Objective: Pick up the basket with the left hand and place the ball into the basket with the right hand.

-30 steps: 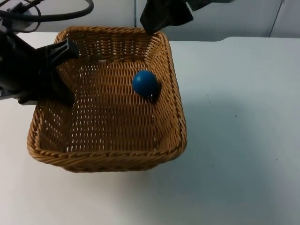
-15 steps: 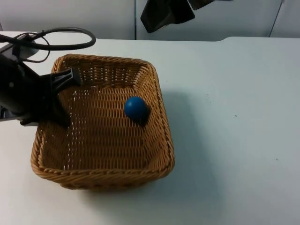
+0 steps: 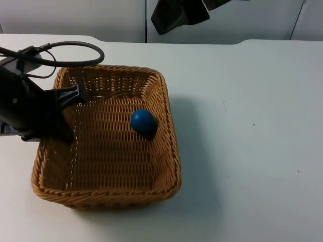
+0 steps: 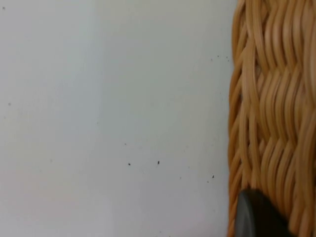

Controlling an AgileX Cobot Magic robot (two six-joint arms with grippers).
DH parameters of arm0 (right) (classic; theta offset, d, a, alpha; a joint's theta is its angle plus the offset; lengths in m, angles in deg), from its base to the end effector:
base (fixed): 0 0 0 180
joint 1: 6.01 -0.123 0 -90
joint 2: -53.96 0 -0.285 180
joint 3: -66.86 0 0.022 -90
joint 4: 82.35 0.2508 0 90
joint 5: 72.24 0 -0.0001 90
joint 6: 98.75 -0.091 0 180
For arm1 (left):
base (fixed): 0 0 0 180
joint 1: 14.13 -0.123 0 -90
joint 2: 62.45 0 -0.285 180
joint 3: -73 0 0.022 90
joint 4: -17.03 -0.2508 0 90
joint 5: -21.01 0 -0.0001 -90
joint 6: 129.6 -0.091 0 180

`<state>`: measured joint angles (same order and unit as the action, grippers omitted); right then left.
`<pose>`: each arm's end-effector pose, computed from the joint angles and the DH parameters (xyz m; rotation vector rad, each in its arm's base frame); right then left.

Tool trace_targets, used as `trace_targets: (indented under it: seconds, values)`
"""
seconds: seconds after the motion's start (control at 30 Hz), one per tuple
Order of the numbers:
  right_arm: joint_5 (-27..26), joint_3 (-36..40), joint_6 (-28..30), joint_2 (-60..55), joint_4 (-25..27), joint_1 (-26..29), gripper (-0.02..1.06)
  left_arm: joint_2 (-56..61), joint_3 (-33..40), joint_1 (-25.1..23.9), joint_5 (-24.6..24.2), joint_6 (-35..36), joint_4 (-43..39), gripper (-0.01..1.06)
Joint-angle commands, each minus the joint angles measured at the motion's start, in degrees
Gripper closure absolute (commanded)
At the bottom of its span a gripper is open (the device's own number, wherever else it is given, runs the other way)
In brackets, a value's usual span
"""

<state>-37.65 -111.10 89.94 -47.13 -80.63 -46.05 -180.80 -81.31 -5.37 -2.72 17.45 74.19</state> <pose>0.2786 0.2361 0.2998 -0.9795 2.2161 0.2841 0.3246 -0.0812 0.1046 -0.2220 2.7820 -0.6155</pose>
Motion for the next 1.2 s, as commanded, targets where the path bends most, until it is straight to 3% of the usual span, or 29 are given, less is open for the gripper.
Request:
trace_targets:
  seconds: [0.0,0.8,1.07,1.17]
  values:
    - [-0.51,-0.3,-0.41,0.59,0.19,0.21,0.23,0.14,-0.37,0.05,1.14,-0.33,0.47,1.05]
    - [-1.01,-0.3,-0.76,0.59,-0.04,0.21,0.23,-4.06,-0.37,0.05,4.72,-1.56,-0.32,1.05]
    - [-1.26,-0.3,-0.76,0.59,-0.04,0.21,0.23,-3.59,-0.37,0.05,3.78,-1.56,-0.32,1.05]
    - [-1.26,-0.3,-0.76,0.59,-0.04,0.21,0.23,-2.05,-0.37,0.05,3.54,-1.56,-0.45,0.94]
